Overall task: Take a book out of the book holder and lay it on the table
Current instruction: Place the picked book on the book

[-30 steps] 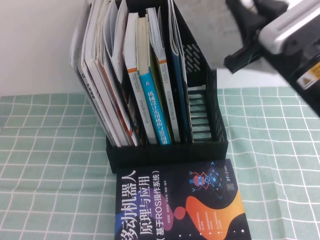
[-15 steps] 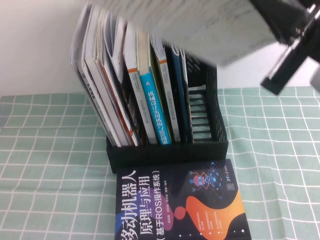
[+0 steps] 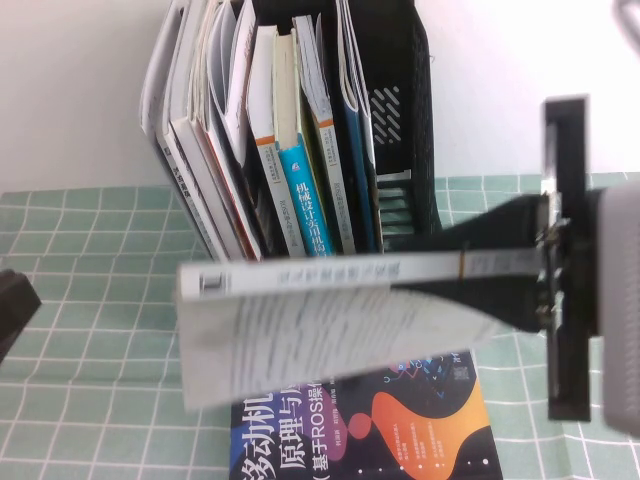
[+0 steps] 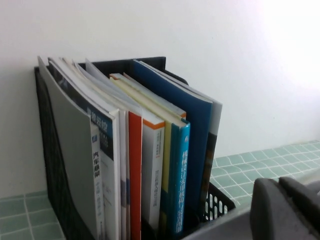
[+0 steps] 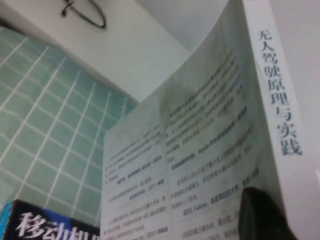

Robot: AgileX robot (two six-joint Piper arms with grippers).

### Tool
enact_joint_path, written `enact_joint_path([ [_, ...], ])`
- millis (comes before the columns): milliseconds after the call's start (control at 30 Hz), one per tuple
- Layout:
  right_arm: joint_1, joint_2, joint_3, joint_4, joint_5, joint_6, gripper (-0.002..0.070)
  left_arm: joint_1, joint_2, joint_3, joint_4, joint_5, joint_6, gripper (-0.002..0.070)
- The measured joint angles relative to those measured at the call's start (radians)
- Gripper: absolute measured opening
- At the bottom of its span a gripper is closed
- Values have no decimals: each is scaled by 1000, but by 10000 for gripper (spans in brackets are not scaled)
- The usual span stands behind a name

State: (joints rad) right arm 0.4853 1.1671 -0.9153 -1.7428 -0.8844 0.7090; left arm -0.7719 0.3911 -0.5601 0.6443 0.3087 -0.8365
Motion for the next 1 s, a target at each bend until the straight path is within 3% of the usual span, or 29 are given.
enact_joint_path([
  [200, 69, 98, 0, -66, 82, 35, 116, 0, -4, 36, 112, -12, -160, -3],
  [500, 88, 315, 0, -26, 269, -117, 116, 0, -4, 36, 168, -16, -220, -3],
  [1000, 88, 390, -2, 268, 355, -449, 116, 0, -4, 36, 175, -17, -222, -3],
])
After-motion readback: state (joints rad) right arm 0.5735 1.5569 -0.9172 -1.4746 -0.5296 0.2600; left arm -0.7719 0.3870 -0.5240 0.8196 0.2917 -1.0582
